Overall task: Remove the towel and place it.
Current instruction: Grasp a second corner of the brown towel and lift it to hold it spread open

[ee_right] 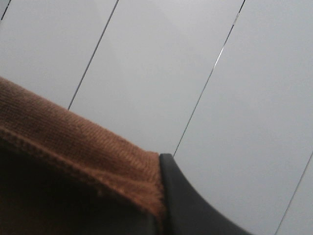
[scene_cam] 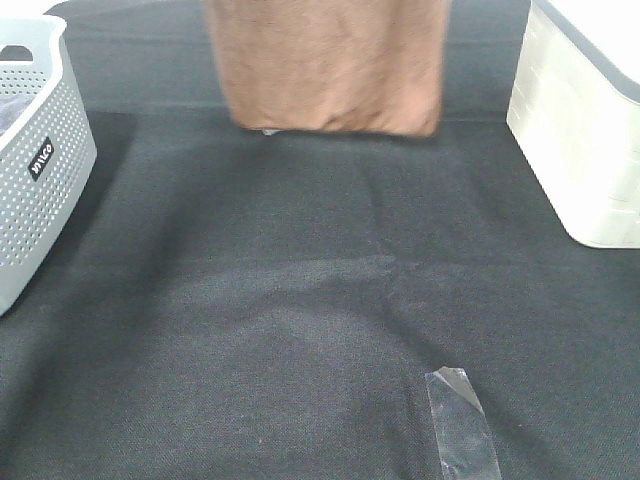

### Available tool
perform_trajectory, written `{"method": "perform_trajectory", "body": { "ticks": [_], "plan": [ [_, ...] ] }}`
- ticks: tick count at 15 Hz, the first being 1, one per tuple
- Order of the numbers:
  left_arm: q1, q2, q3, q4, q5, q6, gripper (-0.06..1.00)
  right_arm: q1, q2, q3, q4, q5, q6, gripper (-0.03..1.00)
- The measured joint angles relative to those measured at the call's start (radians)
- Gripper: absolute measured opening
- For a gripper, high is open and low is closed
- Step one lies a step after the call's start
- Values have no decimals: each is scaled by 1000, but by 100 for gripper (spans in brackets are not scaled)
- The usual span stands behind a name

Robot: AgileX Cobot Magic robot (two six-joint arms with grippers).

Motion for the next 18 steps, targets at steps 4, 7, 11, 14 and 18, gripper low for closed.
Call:
{"method": "perform_trajectory", "body": {
  "ticks": [4,7,11,14,18],
  "plan": [
    [7,2,0,5,92,0,0,2,8,2,0,60,48,1],
    [7,3,0,9,193,0,0,3,12,2,13,122,86,1],
    [5,-2,0,-15,360,0,0,8,12,2,184,248,108,1],
    [-6,-24,0,-127,703,0,0,11,12,2,375,504,81,1],
    [-5,-49,0,-260,1240,-5,0,2,12,2,570,901,-43,1]
  ]
}}
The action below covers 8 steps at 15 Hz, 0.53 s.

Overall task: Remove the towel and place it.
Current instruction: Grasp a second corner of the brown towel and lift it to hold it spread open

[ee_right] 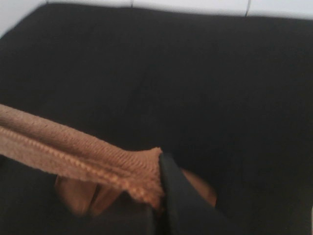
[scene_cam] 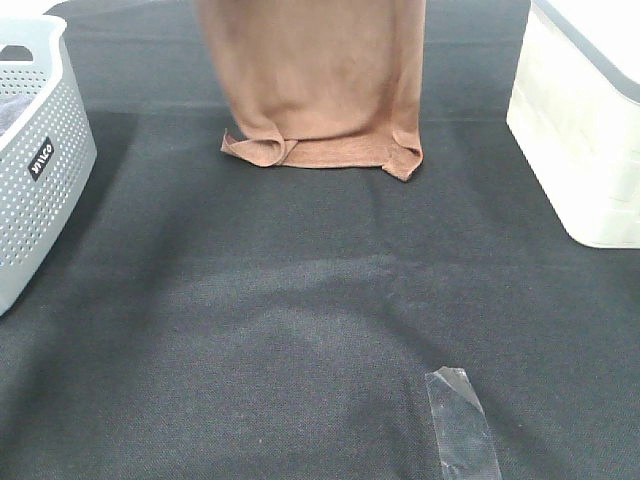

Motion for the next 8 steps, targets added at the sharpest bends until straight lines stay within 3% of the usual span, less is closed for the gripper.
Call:
{"method": "perform_trajectory", "body": {
  "ticks": [3,6,8],
  "plan": [
    [0,-41,-2,-56,223,-59,0,0,-18,0,43,211,-76,1],
    [0,-59,-6,-104,302,-116,0,-1,-65,0,52,388,-171,1],
    [0,-59,-6,-138,305,-121,0,-1,-72,0,52,438,-202,1]
  ]
}}
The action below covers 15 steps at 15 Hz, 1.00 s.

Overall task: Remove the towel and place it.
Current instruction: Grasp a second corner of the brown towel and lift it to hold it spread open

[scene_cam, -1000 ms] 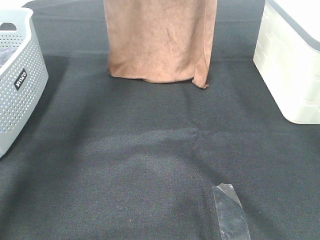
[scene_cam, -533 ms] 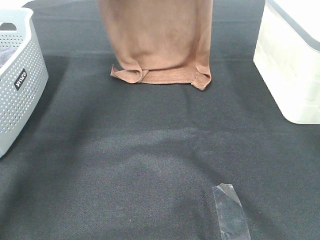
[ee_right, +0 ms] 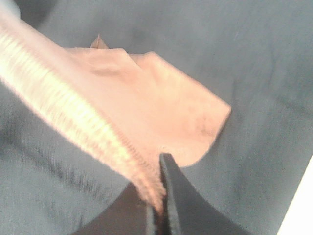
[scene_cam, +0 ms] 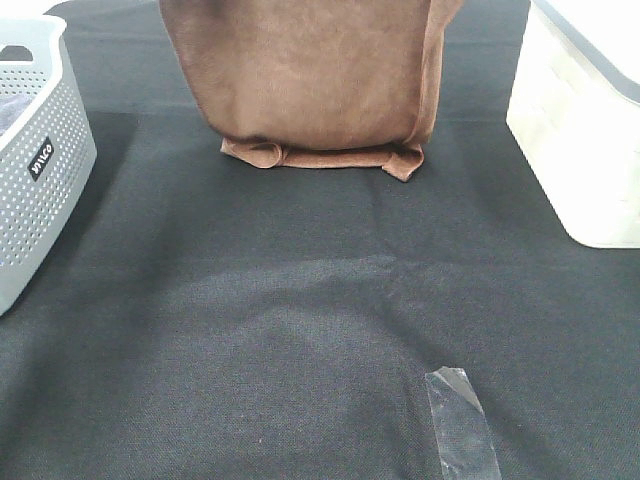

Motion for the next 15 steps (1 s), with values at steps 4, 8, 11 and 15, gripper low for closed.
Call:
{"method": "perform_trajectory", "body": {
  "ticks": [4,8,11,15],
  "plan": [
    [-16,-113,78,-27,3,-61,0,-1,-39,0,7,13,6,1],
    [-59,-319,349,-7,3,-86,0,-1,-204,191,123,12,29,1],
    [-118,-485,594,63,4,-90,0,-1,-353,419,160,16,5,1],
    [-213,-693,846,109,4,-151,0,-1,-571,658,163,17,4,1]
  ]
}}
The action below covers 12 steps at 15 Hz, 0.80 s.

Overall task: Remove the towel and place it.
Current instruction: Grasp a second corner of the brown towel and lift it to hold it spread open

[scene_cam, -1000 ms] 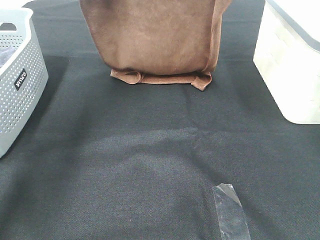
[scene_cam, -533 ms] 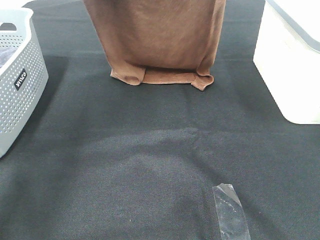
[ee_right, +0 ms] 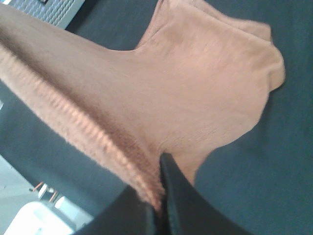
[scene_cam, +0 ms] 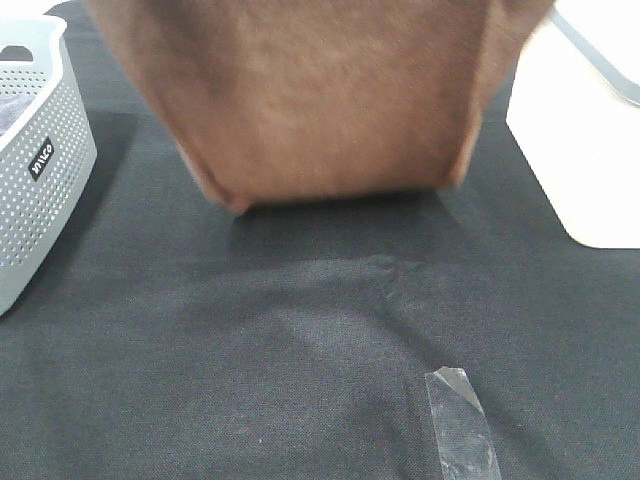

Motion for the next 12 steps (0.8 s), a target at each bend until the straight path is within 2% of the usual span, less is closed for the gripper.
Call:
{"method": "perform_trajectory", "body": {
  "ticks": [4,9,12],
  "plan": [
    [-21,-181,222,-39,-4,-50,0,0,-166,196,31,-1,-1,1],
    [-23,-416,535,-198,-20,-60,0,3,-345,417,73,-2,8,1],
    [-23,-492,655,-279,-33,-60,0,3,-423,530,82,-2,2,1]
  ]
}}
